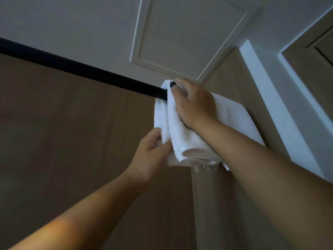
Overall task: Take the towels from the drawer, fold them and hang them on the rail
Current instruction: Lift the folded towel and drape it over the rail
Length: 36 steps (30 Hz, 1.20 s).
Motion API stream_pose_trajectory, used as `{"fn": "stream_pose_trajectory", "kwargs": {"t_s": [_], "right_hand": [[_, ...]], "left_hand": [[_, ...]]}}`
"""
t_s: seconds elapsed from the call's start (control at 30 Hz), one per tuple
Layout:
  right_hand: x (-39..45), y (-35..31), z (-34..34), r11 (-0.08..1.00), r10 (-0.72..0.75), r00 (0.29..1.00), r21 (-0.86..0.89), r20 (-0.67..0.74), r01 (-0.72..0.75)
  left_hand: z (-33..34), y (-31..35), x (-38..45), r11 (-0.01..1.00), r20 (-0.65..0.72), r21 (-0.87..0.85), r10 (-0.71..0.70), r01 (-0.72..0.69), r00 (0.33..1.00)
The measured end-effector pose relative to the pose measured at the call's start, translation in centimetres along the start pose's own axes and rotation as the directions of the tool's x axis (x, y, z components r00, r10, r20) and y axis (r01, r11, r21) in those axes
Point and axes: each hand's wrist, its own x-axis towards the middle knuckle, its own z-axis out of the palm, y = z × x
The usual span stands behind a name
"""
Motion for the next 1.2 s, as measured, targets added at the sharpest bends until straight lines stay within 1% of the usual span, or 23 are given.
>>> {"fn": "stream_pose_trajectory", "kwargs": {"t_s": [0.07, 0.17, 0.23, 0.33, 0.37, 0.43, 0.5, 0.53, 0.57, 0.6, 0.63, 0.67, 0.7, 0.73, 0.77, 0.83, 0.87, 0.9, 0.97, 1.03, 1.2], "right_hand": [[-0.9, 0.2, -0.3, 0.997, 0.020, 1.000, 0.072, -0.014, -0.019], [-3.3, 0.4, -0.8, 0.971, 0.071, 0.997, 0.230, -0.022, -0.064], [-5.3, 0.4, -0.8, 0.953, 0.112, 0.993, 0.286, -0.023, -0.101], [-8.2, 0.3, -0.4, 0.927, 0.186, 0.982, 0.337, -0.036, -0.163], [-9.0, 0.2, -0.3, 0.906, 0.223, 0.974, 0.380, -0.050, -0.188], [-10.4, 0.0, -0.3, 0.828, 0.321, 0.944, 0.506, -0.076, -0.241], [-12.0, 0.0, -0.2, 0.713, 0.466, 0.881, 0.623, -0.077, -0.322], [-12.8, 0.0, 0.0, 0.638, 0.548, 0.835, 0.671, -0.051, -0.378], [-13.5, -0.1, 0.1, 0.541, 0.627, 0.779, 0.716, 0.007, -0.442], [-14.0, -0.1, 0.2, 0.416, 0.686, 0.722, 0.763, 0.094, -0.495], [-14.3, 0.0, 0.4, 0.266, 0.715, 0.671, 0.811, 0.198, -0.522], [-14.4, 0.1, 0.5, 0.113, 0.713, 0.633, 0.843, 0.300, -0.527], [-14.4, 0.2, 0.6, -0.012, 0.696, 0.608, 0.852, 0.382, -0.523], [-14.4, 0.4, 0.6, -0.106, 0.671, 0.594, 0.851, 0.444, -0.515], [-14.3, 0.5, 0.5, -0.183, 0.638, 0.594, 0.846, 0.490, -0.502], [-14.2, 0.7, 0.5, -0.301, 0.554, 0.629, 0.836, 0.545, -0.459], [-14.1, 0.8, 0.5, -0.334, 0.528, 0.649, 0.837, 0.548, -0.434], [-14.1, 0.9, 0.4, -0.343, 0.527, 0.659, 0.844, 0.537, -0.413], [-14.0, 1.0, 0.2, -0.341, 0.557, 0.654, 0.859, 0.512, -0.382], [-14.0, 1.1, 0.0, -0.348, 0.575, 0.631, 0.853, 0.521, -0.388], [-13.8, 0.7, -0.8, -0.319, 0.647, 0.570, 0.859, 0.506, -0.401]], "left_hand": [[0.1, 0.0, -0.1, 1.000, -0.025, -0.004, 0.006, -0.007, 1.000], [0.2, -0.2, -0.3, 0.999, -0.076, -0.041, -0.013, 0.010, 0.997], [0.0, 0.1, -0.4, 0.998, -0.085, -0.053, -0.039, 0.035, 0.996], [-0.6, 0.6, -0.3, 0.997, -0.041, -0.011, -0.082, 0.082, 0.996], [-0.7, 0.8, -0.3, 0.995, -0.027, 0.021, -0.092, 0.093, 0.995], [-0.6, 1.0, -0.3, 0.991, -0.029, 0.095, -0.089, 0.091, 0.996], [-0.4, 0.9, -0.1, 0.990, -0.055, 0.104, -0.088, 0.093, 0.995], [-0.5, 1.0, 0.0, 0.991, -0.060, 0.092, -0.095, 0.100, 0.994], [-0.5, 0.9, 0.0, 0.991, -0.058, 0.081, -0.103, 0.108, 0.993], [-0.6, 0.9, 0.0, 0.990, -0.048, 0.076, -0.113, 0.116, 0.992], [-0.7, 0.7, 0.0, 0.990, -0.033, 0.076, -0.120, 0.123, 0.992], [-0.8, 0.7, 0.0, 0.990, -0.023, 0.071, -0.124, 0.126, 0.992], [-0.8, 0.7, 0.0, 0.990, -0.020, 0.059, -0.127, 0.128, 0.992], [-0.7, 0.7, -0.1, 0.990, -0.018, 0.041, -0.133, 0.133, 0.991], [-0.7, 0.7, -0.1, 0.990, -0.018, 0.023, -0.141, 0.141, 0.990], [-0.6, 0.9, -0.2, 0.988, -0.025, 0.011, -0.155, 0.155, 0.988], [-0.5, 1.0, -0.3, 0.987, -0.031, 0.016, -0.159, 0.160, 0.987], [-0.5, 1.1, -0.4, 0.986, -0.043, 0.023, -0.165, 0.166, 0.985], [-0.4, 1.2, -0.6, 0.984, -0.087, 0.041, -0.172, 0.176, 0.981], [-0.2, 1.3, -1.0, 0.982, -0.143, 0.059, -0.172, 0.182, 0.975], [0.6, 2.0, -1.7, 0.978, -0.241, 0.097, -0.156, 0.183, 0.958]]}}
